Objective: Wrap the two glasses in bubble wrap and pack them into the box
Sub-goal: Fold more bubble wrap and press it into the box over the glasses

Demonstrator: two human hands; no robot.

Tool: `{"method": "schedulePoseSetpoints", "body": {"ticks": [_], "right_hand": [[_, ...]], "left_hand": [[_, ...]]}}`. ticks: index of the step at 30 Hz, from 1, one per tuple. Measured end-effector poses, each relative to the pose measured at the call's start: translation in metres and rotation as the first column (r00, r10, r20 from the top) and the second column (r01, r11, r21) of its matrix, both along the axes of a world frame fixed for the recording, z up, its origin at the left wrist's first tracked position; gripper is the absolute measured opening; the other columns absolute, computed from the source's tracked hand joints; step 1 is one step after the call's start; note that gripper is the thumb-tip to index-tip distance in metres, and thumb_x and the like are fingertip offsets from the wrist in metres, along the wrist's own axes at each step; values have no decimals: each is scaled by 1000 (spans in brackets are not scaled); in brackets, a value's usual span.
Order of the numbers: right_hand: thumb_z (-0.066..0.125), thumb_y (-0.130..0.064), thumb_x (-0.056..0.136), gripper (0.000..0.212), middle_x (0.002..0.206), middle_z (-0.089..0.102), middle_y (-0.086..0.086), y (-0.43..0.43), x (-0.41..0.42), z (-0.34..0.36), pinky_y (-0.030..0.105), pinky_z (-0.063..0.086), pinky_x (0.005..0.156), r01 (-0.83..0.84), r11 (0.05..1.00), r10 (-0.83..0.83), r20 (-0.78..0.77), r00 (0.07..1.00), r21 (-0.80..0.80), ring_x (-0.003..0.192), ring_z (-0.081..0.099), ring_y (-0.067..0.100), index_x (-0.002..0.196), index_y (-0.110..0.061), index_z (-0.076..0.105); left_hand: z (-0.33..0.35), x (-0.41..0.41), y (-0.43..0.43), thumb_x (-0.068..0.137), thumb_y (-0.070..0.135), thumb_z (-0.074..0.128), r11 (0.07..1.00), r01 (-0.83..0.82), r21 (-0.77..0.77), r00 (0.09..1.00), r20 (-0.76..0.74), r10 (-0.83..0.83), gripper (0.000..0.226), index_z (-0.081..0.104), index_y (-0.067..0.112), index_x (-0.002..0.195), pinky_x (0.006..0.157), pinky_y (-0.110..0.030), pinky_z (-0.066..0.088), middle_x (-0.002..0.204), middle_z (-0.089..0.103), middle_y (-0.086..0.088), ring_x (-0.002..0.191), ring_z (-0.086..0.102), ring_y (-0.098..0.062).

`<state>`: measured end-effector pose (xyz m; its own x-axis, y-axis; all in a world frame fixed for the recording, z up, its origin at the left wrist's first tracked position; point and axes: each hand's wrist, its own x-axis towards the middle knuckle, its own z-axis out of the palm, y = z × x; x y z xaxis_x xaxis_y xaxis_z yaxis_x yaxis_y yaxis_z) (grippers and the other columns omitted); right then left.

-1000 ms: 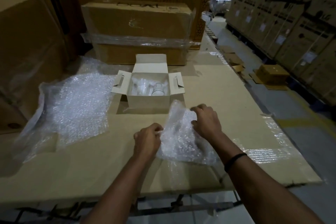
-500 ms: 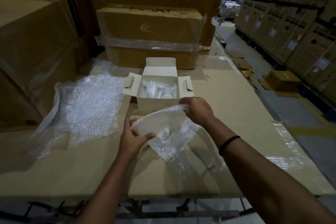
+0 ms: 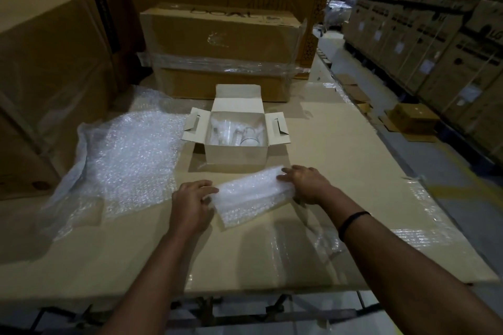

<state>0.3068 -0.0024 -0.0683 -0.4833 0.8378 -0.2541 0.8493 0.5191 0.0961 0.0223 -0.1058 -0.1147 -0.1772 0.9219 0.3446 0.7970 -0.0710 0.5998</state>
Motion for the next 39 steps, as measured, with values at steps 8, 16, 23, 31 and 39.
{"method": "schedulePoseSetpoints", "body": {"ticks": [8,16,23,31,39], "right_hand": [[37,-25,89,53,146,49,10,-23,-19,7,40,36,109,11,981,78,-438,896,196,132,47,27,139,-14,53],[12,-56,99,67,164,8,2,-43,-38,-30,44,6,119,-47,995,30,-181,983,-87,151,6,21,156,-20,13],[49,-14,89,68,162,20,1,-29,-34,-5,37,13,120,18,991,-45,-203,978,-131,148,17,19,153,-19,26],[56,-14,83,60,150,44,0,-16,-38,15,35,37,109,139,948,-196,-182,964,-285,133,44,23,141,-29,48],[72,-21,80,62,144,47,-5,-29,-48,6,35,43,101,104,974,-131,-126,983,-200,126,50,20,138,-27,51]], "left_hand": [[0,25,-13,74,35,38,973,226,-34,974,-16,-227,41,77,29,85,89,-27,21,108,70,16,108,56,-6],[0,30,-9,82,56,40,992,122,-28,980,-153,-125,47,73,32,104,94,-32,26,120,65,10,117,52,-17],[11,28,-2,76,80,44,913,90,-398,881,-395,-259,84,38,31,143,103,-43,23,150,38,7,133,33,-21],[21,13,5,75,76,55,884,142,-446,836,-423,-348,79,46,31,139,102,-41,24,144,41,3,127,35,-22],[20,1,7,89,49,57,916,259,-308,881,-313,-354,39,58,33,124,97,-36,27,130,53,10,115,42,-16]]}}
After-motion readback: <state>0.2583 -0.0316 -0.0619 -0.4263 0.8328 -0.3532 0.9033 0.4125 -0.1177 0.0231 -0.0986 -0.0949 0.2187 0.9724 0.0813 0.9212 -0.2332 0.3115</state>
